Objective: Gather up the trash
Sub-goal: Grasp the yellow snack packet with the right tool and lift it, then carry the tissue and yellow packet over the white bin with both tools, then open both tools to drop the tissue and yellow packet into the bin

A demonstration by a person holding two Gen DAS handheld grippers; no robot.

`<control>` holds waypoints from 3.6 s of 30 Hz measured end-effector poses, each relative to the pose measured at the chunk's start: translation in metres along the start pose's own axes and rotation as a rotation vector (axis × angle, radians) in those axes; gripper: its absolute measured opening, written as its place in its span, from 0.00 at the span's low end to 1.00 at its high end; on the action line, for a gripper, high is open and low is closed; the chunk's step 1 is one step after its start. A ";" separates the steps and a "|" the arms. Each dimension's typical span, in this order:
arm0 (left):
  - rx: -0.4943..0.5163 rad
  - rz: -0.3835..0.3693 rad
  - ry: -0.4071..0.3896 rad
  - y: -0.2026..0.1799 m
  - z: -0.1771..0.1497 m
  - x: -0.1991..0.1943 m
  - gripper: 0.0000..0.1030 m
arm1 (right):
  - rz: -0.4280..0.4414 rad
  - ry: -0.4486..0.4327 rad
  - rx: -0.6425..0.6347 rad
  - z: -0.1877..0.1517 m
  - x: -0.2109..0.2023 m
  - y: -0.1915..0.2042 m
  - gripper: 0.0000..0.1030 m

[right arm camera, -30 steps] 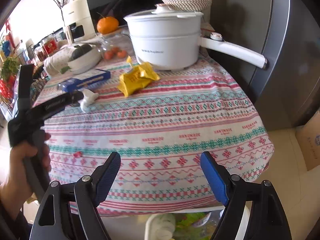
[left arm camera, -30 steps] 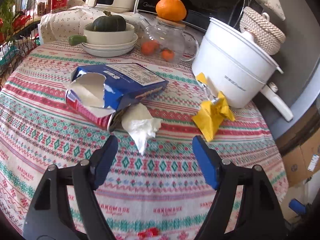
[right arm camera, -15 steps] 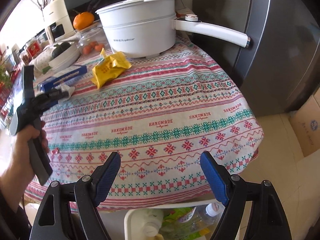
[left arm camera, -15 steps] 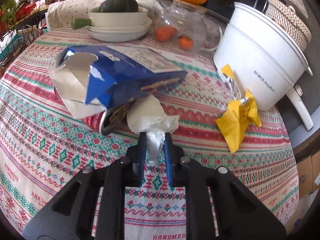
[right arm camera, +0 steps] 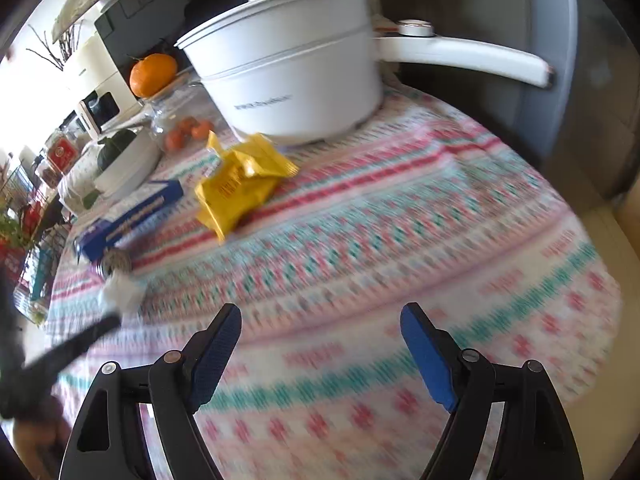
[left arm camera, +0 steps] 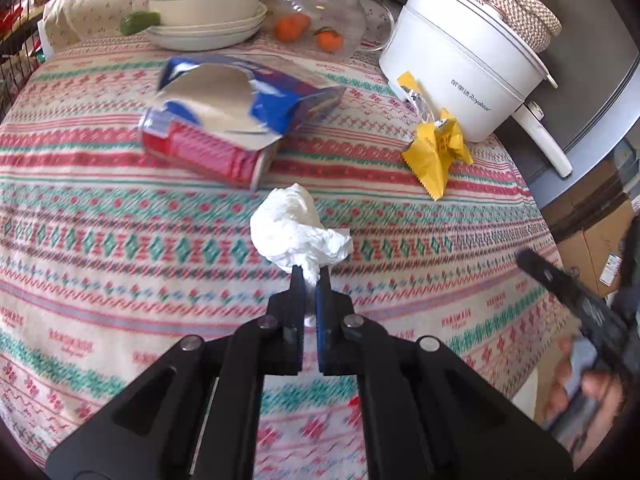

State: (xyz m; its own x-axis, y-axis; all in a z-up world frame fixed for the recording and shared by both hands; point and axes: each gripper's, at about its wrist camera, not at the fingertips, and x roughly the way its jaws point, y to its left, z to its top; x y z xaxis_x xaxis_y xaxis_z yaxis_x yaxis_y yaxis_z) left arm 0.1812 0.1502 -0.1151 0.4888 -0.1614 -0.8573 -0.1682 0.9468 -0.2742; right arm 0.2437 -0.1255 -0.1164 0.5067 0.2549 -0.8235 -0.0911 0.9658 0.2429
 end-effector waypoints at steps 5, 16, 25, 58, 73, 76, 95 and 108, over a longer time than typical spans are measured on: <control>0.058 -0.004 -0.045 0.011 -0.003 -0.028 0.05 | 0.024 -0.015 -0.001 0.022 0.036 0.036 0.81; 0.159 -0.016 -0.114 0.013 -0.007 -0.071 0.05 | -0.064 -0.032 -0.137 0.058 0.093 0.106 0.69; 0.125 -0.023 -0.116 0.023 -0.006 -0.077 0.05 | -0.081 -0.010 -0.144 0.062 0.098 0.097 0.19; 0.359 -0.230 -0.092 -0.097 -0.084 -0.126 0.05 | 0.056 0.092 -0.159 -0.070 -0.141 -0.029 0.03; 0.627 -0.322 0.118 -0.180 -0.161 -0.081 0.05 | 0.059 0.183 -0.098 -0.127 -0.160 -0.103 0.04; 0.676 -0.339 0.166 -0.197 -0.179 -0.069 0.05 | 0.040 0.229 -0.086 -0.141 -0.155 -0.121 0.04; 0.799 -0.291 0.249 -0.232 -0.224 -0.031 0.46 | -0.006 0.334 -0.049 -0.172 -0.150 -0.165 0.05; 0.755 -0.229 0.231 -0.210 -0.211 -0.032 0.74 | 0.001 0.400 -0.043 -0.177 -0.141 -0.161 0.31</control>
State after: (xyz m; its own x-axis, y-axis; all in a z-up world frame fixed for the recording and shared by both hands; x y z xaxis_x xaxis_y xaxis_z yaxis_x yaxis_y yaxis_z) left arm 0.0205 -0.1026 -0.1223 0.2391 -0.3483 -0.9064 0.5758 0.8025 -0.1565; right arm 0.0354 -0.3084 -0.1305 0.1340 0.2463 -0.9599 -0.1312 0.9645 0.2292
